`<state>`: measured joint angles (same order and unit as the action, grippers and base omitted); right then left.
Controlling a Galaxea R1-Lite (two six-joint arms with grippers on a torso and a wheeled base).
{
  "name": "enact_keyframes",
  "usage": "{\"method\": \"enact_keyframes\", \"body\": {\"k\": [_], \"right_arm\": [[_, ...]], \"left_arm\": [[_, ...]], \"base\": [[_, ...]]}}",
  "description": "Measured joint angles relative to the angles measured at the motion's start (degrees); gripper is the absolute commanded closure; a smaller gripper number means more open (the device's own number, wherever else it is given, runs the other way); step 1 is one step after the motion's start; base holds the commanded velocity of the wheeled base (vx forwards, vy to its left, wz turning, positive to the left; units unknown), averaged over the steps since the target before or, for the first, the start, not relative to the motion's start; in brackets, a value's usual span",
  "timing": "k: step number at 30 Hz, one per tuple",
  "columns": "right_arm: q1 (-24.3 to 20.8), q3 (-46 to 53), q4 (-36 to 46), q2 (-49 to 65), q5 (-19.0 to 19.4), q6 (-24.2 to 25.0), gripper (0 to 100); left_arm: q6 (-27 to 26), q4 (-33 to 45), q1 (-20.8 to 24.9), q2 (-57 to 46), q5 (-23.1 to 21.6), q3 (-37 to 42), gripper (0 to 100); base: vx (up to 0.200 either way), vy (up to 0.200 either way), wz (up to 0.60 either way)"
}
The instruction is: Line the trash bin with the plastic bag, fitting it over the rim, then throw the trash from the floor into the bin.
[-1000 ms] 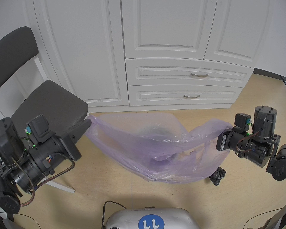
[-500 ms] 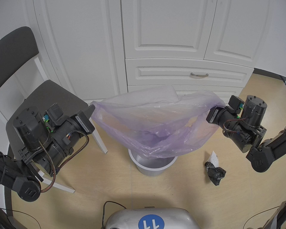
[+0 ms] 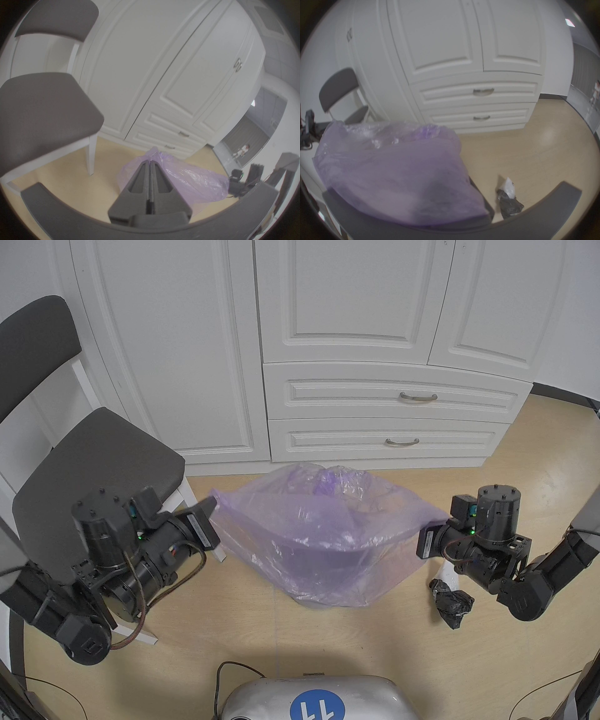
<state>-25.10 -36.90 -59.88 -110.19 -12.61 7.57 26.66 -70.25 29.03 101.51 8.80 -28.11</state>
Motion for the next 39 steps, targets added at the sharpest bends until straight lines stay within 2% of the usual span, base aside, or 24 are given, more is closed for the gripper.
{"method": "enact_keyframes", "body": {"k": [6,13,22,26,33,39], "right_arm": [[-0.45,3.02,1.06,-3.17,0.90,-4.40,100],[-2.13,7.08,-4.77,-6.64,1.00,-9.35,100],[-3.75,9.46,-22.50,-9.22,0.98,-10.50,100],[-5.85,11.30,-28.81,-9.72,1.00,-11.36,100],[-12.19,13.29,-29.03,-8.25,1.48,-9.12,100],[-14.69,12.35,-29.10,-7.23,1.66,-4.34,100]], "left_arm": [[-3.86,-0.46,0.00,8.57,0.26,1.10,100],[-5.95,-1.49,0.27,14.97,2.12,1.63,100],[-6.25,-16.75,1.37,18.60,2.23,3.32,100],[-6.24,-17.63,3.28,19.14,2.23,4.52,100],[-6.24,-17.69,8.05,17.35,1.56,5.02,100],[-5.81,-17.69,10.56,15.99,-4.27,2.56,100]], "base": [[0.000,0.000,0.00],[0.000,0.000,0.00],[0.000,0.000,0.00],[0.000,0.000,0.00],[0.000,0.000,0.00],[0.000,0.000,0.00]]}}
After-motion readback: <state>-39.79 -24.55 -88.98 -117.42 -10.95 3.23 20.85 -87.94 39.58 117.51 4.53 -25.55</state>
